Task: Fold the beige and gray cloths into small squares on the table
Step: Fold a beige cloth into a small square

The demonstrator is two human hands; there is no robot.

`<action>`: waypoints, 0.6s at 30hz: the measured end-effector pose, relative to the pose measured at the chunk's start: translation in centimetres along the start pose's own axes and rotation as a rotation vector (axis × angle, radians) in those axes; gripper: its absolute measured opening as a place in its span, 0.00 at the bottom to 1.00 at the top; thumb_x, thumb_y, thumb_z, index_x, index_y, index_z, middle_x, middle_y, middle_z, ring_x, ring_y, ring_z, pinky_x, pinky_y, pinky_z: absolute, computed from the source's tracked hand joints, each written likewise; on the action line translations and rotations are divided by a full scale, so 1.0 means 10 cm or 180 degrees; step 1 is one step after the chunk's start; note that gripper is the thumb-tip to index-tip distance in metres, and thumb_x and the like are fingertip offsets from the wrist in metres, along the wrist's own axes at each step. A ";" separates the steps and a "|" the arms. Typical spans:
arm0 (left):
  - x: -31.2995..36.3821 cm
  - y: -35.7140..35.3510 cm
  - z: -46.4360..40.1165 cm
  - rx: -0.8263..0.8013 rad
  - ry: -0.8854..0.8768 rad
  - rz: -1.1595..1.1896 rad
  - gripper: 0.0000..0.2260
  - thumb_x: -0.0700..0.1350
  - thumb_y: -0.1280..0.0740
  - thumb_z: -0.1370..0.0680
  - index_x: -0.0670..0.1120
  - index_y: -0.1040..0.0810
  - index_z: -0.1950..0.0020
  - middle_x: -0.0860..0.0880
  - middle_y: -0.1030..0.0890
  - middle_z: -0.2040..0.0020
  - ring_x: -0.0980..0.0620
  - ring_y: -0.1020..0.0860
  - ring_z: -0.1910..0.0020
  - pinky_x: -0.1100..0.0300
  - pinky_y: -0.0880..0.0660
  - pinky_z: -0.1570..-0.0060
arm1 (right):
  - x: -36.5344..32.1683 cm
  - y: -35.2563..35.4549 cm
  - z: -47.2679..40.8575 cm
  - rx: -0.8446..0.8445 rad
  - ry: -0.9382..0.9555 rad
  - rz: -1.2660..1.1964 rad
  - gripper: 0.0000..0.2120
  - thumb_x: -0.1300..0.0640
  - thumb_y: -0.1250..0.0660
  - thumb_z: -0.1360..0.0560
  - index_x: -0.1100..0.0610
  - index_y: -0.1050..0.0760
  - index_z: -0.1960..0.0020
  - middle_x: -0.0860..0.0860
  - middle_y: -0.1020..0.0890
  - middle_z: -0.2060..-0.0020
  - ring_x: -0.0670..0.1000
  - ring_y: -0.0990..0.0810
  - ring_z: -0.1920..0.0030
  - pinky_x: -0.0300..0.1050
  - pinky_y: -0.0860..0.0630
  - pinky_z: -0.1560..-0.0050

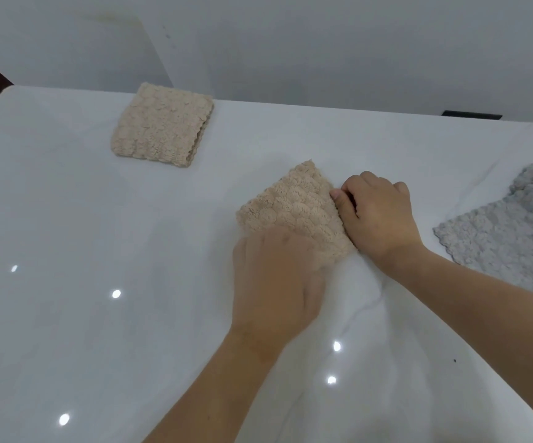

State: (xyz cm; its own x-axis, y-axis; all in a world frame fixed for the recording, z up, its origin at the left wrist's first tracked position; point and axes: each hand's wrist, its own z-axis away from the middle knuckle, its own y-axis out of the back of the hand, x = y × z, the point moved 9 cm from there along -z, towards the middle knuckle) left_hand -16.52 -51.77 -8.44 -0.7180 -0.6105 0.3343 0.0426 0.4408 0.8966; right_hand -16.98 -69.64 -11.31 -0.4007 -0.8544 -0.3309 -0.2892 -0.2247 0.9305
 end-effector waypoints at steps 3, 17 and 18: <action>-0.04 -0.05 -0.01 -0.0126 0.0236 -0.0201 0.12 0.52 0.39 0.25 0.47 0.21 0.49 0.48 0.22 0.48 0.44 0.27 0.49 0.48 0.32 0.43 | -0.01 0.00 0.00 0.0054 0.0029 0.0061 0.15 0.47 0.46 0.18 0.54 0.27 0.56 0.49 0.26 0.61 0.55 0.26 0.58 0.52 0.36 0.49; -0.09 -0.17 0.04 -0.0629 0.0277 0.0161 0.16 0.44 0.39 0.32 0.45 0.26 0.44 0.47 0.27 0.43 0.43 0.30 0.42 0.48 0.30 0.37 | -0.02 0.00 0.00 0.0165 0.0052 0.0169 0.17 0.46 0.48 0.20 0.55 0.27 0.56 0.50 0.27 0.62 0.56 0.27 0.59 0.52 0.37 0.52; -0.12 -0.17 0.05 -0.0671 0.0273 0.0195 0.16 0.46 0.41 0.31 0.46 0.27 0.44 0.47 0.27 0.43 0.44 0.30 0.42 0.48 0.31 0.37 | -0.02 0.00 0.00 0.0165 0.0053 0.0162 0.17 0.46 0.48 0.20 0.55 0.27 0.56 0.50 0.27 0.62 0.56 0.27 0.59 0.52 0.36 0.51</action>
State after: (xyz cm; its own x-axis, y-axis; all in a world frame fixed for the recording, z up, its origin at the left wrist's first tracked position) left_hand -16.08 -51.48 -10.53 -0.6484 -0.6444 0.4054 0.2349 0.3371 0.9117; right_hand -16.91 -69.47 -11.21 -0.4017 -0.8718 -0.2804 -0.3136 -0.1567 0.9365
